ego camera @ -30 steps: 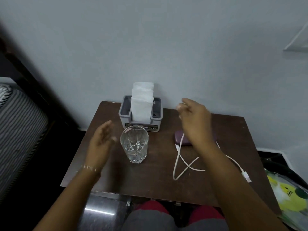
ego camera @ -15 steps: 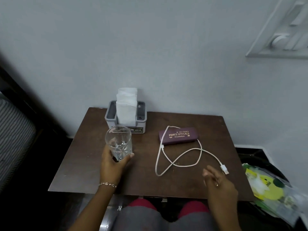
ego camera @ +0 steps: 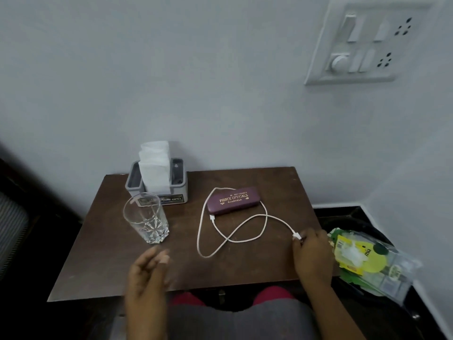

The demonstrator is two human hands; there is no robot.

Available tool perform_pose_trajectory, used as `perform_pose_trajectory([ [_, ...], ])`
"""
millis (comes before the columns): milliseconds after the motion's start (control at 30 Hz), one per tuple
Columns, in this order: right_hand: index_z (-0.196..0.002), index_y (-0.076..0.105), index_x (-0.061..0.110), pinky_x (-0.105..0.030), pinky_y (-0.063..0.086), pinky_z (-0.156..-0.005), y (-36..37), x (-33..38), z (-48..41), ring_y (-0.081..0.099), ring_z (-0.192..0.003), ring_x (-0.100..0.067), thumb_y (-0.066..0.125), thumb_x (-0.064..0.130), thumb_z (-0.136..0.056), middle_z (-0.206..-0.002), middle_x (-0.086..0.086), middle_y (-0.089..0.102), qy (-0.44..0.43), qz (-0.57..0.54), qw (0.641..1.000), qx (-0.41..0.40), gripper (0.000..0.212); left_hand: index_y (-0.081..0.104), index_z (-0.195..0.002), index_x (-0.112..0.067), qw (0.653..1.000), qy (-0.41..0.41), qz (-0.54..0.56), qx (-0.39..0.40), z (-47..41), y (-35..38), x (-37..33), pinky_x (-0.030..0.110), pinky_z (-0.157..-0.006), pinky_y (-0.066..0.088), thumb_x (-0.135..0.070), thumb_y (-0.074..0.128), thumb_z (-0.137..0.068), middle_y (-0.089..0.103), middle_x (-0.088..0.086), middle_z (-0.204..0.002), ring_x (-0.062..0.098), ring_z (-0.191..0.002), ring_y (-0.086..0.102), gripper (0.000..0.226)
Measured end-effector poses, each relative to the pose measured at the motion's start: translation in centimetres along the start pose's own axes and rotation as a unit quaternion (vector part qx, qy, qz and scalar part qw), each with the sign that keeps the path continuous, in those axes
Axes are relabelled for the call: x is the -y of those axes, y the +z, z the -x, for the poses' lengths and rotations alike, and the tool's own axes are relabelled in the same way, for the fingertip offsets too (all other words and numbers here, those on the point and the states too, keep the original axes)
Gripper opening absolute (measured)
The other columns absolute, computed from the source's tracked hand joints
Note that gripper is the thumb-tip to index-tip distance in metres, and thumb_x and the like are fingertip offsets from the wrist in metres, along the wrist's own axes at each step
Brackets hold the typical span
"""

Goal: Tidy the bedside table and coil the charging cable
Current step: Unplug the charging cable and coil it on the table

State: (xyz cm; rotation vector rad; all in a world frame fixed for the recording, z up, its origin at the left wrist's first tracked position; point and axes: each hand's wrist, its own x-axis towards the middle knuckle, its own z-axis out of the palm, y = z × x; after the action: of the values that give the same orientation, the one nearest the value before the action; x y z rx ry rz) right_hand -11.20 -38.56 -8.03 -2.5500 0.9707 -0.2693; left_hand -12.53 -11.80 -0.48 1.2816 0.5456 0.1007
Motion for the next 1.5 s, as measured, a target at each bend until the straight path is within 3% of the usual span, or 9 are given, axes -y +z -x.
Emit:
perform_pose_trajectory([
  [133, -0.084, 0.062, 0.006, -0.032, 0.044, -0.071, -1.6, 1.8, 1.0, 0.063, -0.082, -0.032, 0.063, 0.017, -0.085, -0.082, -0.014, 0.068, 0.102, -0.253, 0.962, 0.020, 0.011, 0.064, -0.088, -0.011, 0.976, -0.113, -0.021, 0.183, 4.5, 3.4, -0.5, 0.014, -0.046, 0.050, -0.006, 0.057, -0.087, 0.072, 0.003, -0.065, 0.007, -0.052, 0.065, 0.009],
  [300, -0.077, 0.056, 0.006, -0.029, 0.052, -0.055, -5.5, 5.4, 7.6, 0.062, -0.058, -0.020, 0.064, 0.001, -0.083, -0.066, -0.012, 0.068, 0.137, -0.519, 0.834, 0.131, 0.011, 0.062, -0.098, -0.012, 0.944, -0.249, -0.002, 0.219, 5.2, 7.0, 1.8, 0.022, -0.061, 0.053, -0.027, 0.046, -0.093, 0.073, 0.004, -0.080, 0.013, -0.071, 0.066, 0.022],
  [533, -0.059, 0.056, 0.057, -0.007, 0.042, -0.058, -5.4, 3.9, 13.7, 0.056, -0.052, 0.008, 0.064, -0.003, -0.073, -0.052, 0.014, 0.059, -0.064, -0.293, 0.895, 0.331, 0.062, 0.068, -0.087, -0.006, 0.978, -0.106, 0.003, 0.179, 4.8, 5.6, 0.9, 0.016, -0.052, 0.052, -0.005, 0.049, -0.091, 0.064, -0.001, -0.054, 0.009, -0.049, 0.062, 0.019],
  [700, -0.104, 0.067, 0.022, -0.021, 0.048, -0.084, -2.7, 5.4, 8.7, 0.061, -0.089, -0.008, 0.062, 0.008, -0.083, -0.100, 0.000, 0.061, -0.141, -0.212, 0.955, 0.154, 0.026, 0.068, -0.091, -0.010, 0.992, 0.007, -0.012, 0.126, 4.1, 2.9, 0.9, 0.011, -0.049, 0.046, -0.005, 0.048, -0.092, 0.057, 0.003, -0.066, 0.006, -0.053, 0.052, 0.020],
  [800, -0.136, 0.044, 0.023, -0.035, 0.044, -0.092, 0.0, 6.9, 5.6, 0.052, -0.116, -0.026, 0.053, 0.024, -0.090, -0.126, -0.005, 0.052, -0.172, -0.054, 0.964, 0.194, 0.046, 0.066, -0.091, -0.011, 0.994, 0.014, 0.019, 0.102, 4.2, 2.4, 0.8, 0.013, -0.049, 0.050, -0.006, 0.047, -0.092, 0.058, 0.002, -0.067, 0.012, -0.052, 0.056, 0.019],
  [1000, -0.110, 0.053, 0.015, -0.037, 0.049, -0.078, 1.0, 6.5, 3.4, 0.063, -0.101, -0.031, 0.035, 0.019, -0.097, -0.107, -0.010, 0.065, -0.176, 0.091, 0.973, 0.118, 0.022, 0.062, -0.099, -0.012, 0.997, 0.020, 0.055, 0.050, 2.9, 1.5, 1.3, 0.016, -0.049, 0.053, -0.009, 0.042, -0.095, 0.053, 0.007, -0.073, 0.009, -0.044, 0.061, 0.021],
  [1167, -0.081, 0.059, 0.015, -0.040, 0.053, -0.067, -1.0, 4.1, 2.6, 0.065, -0.075, -0.033, 0.052, 0.017, -0.092, -0.075, -0.009, 0.065, -0.054, -0.220, 0.974, 0.012, 0.013, 0.059, -0.092, -0.016, 0.992, 0.012, 0.118, 0.035, 1.8, 1.8, 0.9, 0.023, -0.056, 0.056, -0.010, 0.038, -0.097, 0.054, 0.006, -0.077, 0.010, -0.051, 0.066, 0.022],
  [1300, -0.083, 0.060, 0.021, -0.042, 0.059, -0.074, -4.5, 4.3, 1.9, 0.073, -0.079, -0.021, 0.054, 0.005, -0.092, -0.098, 0.005, 0.069, -0.045, -0.440, 0.897, -0.029, 0.019, 0.058, -0.094, -0.016, 0.990, 0.013, 0.135, 0.043, 2.3, 2.0, 1.2, 0.026, -0.065, 0.057, -0.012, 0.037, -0.097, 0.058, 0.005, -0.081, 0.015, -0.066, 0.071, 0.021],
  [1500, -0.087, 0.058, 0.024, -0.029, 0.058, -0.080, -10.3, 8.2, 4.0, 0.071, -0.094, -0.018, 0.050, 0.006, -0.095, -0.118, -0.005, 0.065, -0.102, -0.612, 0.782, -0.066, 0.021, 0.054, -0.094, -0.012, 0.977, 0.022, 0.204, 0.057, 2.5, 2.1, 0.7, 0.029, -0.066, 0.059, -0.014, 0.034, -0.097, 0.064, 0.006, -0.082, 0.022, -0.083, 0.072, 0.020],
])
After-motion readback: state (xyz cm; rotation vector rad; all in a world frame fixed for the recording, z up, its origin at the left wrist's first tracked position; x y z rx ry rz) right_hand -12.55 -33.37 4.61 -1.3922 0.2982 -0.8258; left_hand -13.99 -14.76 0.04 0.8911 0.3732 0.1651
